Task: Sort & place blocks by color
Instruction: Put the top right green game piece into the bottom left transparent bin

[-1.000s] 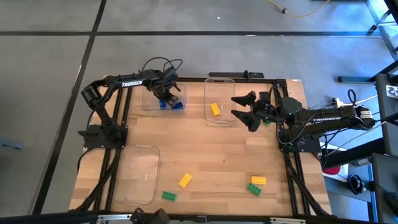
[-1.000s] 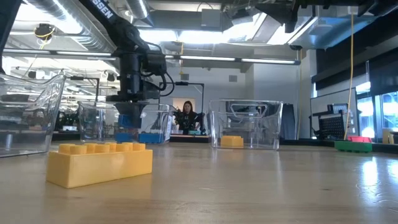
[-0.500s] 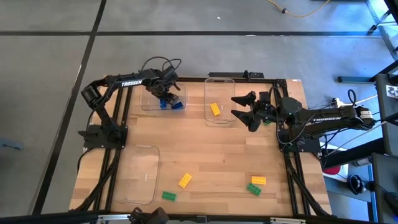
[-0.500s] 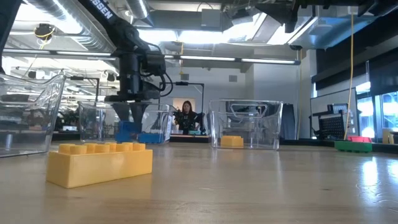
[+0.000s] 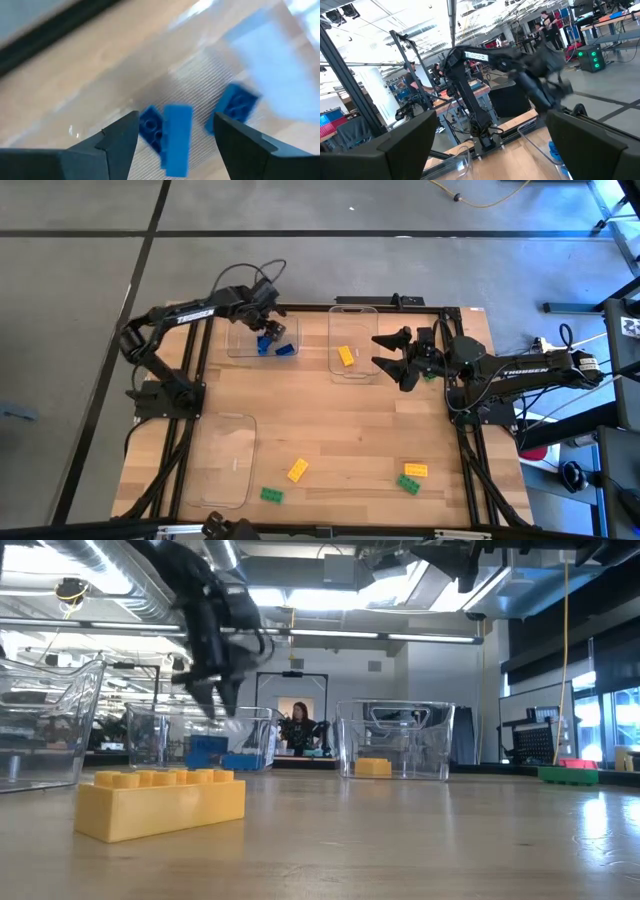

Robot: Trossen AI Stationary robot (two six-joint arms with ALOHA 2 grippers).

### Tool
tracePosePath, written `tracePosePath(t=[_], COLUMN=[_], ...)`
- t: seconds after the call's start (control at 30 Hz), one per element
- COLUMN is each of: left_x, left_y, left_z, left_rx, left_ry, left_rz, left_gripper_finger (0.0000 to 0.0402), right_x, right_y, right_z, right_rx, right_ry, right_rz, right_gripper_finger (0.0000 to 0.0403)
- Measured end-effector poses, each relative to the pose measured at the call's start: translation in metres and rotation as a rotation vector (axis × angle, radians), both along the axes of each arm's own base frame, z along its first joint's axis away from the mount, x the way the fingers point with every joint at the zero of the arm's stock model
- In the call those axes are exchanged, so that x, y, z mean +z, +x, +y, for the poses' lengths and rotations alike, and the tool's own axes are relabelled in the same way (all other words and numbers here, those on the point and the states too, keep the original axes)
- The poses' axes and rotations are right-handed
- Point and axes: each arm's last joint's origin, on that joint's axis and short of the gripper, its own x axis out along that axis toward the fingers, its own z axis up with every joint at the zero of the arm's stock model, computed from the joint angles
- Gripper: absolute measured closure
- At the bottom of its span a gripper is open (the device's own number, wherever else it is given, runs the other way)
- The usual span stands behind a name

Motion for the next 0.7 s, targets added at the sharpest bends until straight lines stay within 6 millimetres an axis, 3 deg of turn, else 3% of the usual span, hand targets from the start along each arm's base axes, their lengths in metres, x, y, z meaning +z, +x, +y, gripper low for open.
tracePosePath(t=[0.2,0.4,0.53,0.7], left_x=[0.06,0.118,0.143,0.158], left_y=[-0.009,-0.01,-0.004,0.008], left_z=[-0.02,-0.064,-0.102,-0.142], left_rx=[-0.068,-0.238,-0.397,-0.58], left_ry=[0.149,0.299,0.357,0.43], left_rz=[-0.304,-0.64,-0.805,-0.932], left_gripper_finger=[0.0156,0.0156,0.0156,0.0156], right_x=[0.0,0.0,0.0,0.0], right_y=[0.0,0.0,0.0,0.0], right_z=[0.0,0.0,0.0,0.0], right_rx=[0.0,0.0,0.0,0.0], right_ry=[0.0,0.0,0.0,0.0], right_rz=[0.0,0.0,0.0,0.0], right_gripper_finger=[0.0025,0.0025,0.0025,0.0025])
